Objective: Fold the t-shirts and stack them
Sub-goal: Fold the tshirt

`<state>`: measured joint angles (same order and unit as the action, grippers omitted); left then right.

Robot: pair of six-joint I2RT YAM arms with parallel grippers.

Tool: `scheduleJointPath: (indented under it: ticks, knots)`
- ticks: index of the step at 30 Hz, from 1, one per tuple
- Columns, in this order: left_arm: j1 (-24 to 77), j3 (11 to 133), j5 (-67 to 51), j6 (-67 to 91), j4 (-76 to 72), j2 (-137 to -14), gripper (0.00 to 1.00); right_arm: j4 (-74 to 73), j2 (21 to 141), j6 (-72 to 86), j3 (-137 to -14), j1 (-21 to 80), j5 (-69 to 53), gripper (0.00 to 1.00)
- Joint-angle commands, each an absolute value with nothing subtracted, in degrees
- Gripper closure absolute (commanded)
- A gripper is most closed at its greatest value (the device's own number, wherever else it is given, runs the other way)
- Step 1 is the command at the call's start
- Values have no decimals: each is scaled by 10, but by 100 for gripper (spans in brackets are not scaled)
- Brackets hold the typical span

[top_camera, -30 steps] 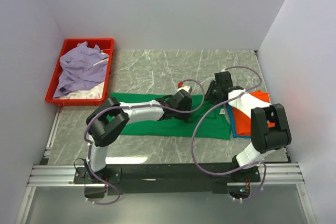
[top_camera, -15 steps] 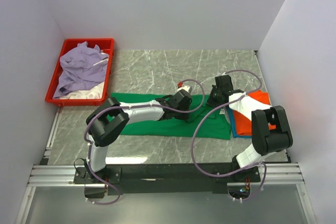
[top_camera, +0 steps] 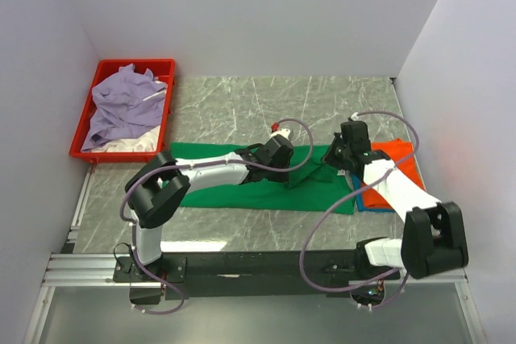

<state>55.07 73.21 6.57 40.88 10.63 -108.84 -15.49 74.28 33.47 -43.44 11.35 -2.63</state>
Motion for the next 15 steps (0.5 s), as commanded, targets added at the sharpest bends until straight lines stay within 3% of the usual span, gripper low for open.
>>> scheduleJointPath:
  ticks: [1, 10, 15]
  knots:
    - [555, 737, 87, 385, 115, -1035, 99, -170, 688, 339, -408, 111, -26, 100]
    - [555, 721, 51, 361, 115, -1007, 98, -179, 606, 348, -345, 112, -33, 100]
    - [555, 684, 5, 356, 64, -1010, 73, -170, 606, 349, -328, 111, -31, 100]
